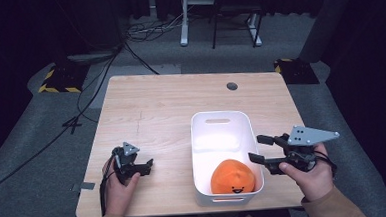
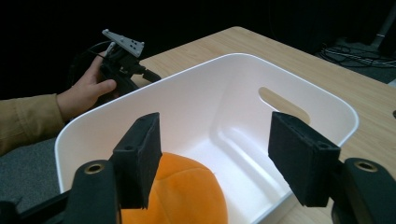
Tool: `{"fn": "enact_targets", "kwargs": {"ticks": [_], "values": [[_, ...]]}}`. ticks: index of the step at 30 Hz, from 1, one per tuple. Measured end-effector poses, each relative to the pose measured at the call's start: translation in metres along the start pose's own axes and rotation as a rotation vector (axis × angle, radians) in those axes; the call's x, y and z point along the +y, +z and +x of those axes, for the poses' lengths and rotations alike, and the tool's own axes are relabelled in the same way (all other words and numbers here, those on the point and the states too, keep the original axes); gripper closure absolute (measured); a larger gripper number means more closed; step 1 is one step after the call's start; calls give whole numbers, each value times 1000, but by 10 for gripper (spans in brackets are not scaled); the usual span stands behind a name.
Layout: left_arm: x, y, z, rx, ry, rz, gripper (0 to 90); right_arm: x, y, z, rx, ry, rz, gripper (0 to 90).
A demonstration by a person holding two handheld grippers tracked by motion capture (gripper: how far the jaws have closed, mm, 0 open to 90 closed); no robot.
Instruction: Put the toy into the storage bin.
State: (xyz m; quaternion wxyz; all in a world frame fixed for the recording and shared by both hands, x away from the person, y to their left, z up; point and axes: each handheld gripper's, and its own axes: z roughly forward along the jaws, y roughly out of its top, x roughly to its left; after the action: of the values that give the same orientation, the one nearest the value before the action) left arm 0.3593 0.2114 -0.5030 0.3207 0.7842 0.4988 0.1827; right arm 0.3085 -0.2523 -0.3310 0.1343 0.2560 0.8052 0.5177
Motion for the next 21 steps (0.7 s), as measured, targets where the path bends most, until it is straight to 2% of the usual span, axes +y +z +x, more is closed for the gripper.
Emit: {"fn": "enact_targets", "kwargs": {"ticks": [6, 8, 9, 13, 16, 17, 21], "values": [[0, 0, 0, -1, -1, -1, 135, -1, -2, -16, -37, 14, 14, 350], [0, 0, 0, -1, -1, 0, 135, -1, -3, -22, -35, 35, 10, 350], [0, 0, 0, -1, -1, 0, 135, -1, -3, -22, -35, 35, 10, 350], [0, 0, 0, 3, 0, 0, 135, -1, -6, -36, -50, 51, 12, 347], [0, 0, 0, 1, -1, 2, 135, -1, -6, -46, -79, 43, 24, 341], [0, -1, -2, 16, -15, 3, 134, -1, -6, -49, -90, 36, 29, 340], [-1, -1, -3, 22, -23, 8, 134, -4, -5, -62, -115, 52, 34, 336]]}}
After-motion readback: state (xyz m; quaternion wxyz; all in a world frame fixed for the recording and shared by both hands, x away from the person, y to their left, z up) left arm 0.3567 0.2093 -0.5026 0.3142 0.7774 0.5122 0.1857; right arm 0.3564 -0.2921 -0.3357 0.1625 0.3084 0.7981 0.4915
